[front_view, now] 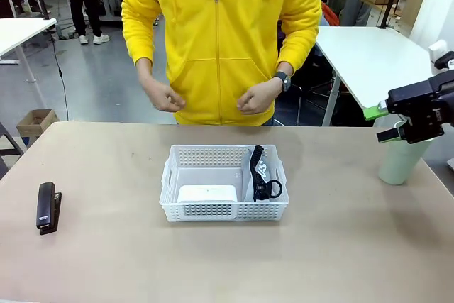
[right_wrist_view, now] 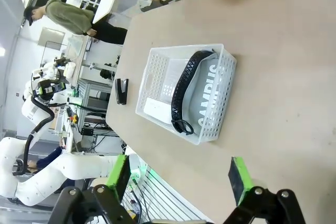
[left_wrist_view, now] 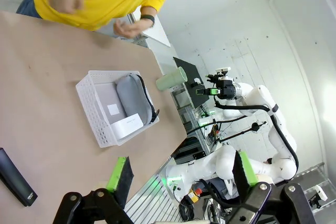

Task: Efficiently arrange items inside the basket to fit them all.
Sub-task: Pick up the Stapler and place it inside the Organizing basket.

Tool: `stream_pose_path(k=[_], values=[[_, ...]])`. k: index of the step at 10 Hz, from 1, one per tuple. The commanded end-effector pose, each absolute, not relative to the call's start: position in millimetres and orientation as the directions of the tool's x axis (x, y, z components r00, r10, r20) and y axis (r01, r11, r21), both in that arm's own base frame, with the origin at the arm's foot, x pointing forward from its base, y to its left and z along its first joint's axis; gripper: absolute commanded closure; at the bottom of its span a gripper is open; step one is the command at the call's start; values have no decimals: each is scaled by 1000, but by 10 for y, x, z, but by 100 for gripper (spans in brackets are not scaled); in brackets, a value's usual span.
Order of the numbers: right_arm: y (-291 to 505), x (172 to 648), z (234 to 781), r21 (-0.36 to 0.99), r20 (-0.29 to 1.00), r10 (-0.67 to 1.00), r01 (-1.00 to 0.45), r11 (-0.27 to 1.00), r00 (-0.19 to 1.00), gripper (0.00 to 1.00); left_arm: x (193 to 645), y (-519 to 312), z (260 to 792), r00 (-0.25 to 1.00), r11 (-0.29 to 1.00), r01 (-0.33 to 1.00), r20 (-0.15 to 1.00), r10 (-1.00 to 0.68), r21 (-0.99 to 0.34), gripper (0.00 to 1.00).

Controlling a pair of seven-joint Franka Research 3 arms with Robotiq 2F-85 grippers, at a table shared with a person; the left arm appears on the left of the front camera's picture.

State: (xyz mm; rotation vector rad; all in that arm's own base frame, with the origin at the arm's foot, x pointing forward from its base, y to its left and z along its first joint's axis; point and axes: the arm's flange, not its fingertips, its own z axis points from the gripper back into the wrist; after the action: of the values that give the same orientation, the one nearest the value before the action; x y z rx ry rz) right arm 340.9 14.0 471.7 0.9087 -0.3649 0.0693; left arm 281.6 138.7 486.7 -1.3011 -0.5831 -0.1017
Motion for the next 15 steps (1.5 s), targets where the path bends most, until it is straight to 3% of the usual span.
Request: stream_pose_path(k=[1,9,11,13,14,15], values=[[150,3426,4713,766,353,-99,-227,602,930,0,2816,1371,4874,840,270,414,479,254,-869,0],[150,3426,4713,766,353,-99,-227,602,930,0,2816,1387,4867,853,284,389,460,248,-876,0],[150,3426,4713,766,353,-99,-227,602,930,0,2837,1163,4837,938,655,142,313,151,-742,0],[150,3426,4713,766,353,-99,-227,602,930,0,2921,993,4650,948,853,-118,199,250,-508,0],[150,3426,4713,766,353,-99,-227,602,930,0,2967,855,4511,944,914,-188,191,269,-360,0],[150,3426,4713,766,353,-99,-227,602,930,0,2994,717,4431,939,947,-168,249,239,-275,0]])
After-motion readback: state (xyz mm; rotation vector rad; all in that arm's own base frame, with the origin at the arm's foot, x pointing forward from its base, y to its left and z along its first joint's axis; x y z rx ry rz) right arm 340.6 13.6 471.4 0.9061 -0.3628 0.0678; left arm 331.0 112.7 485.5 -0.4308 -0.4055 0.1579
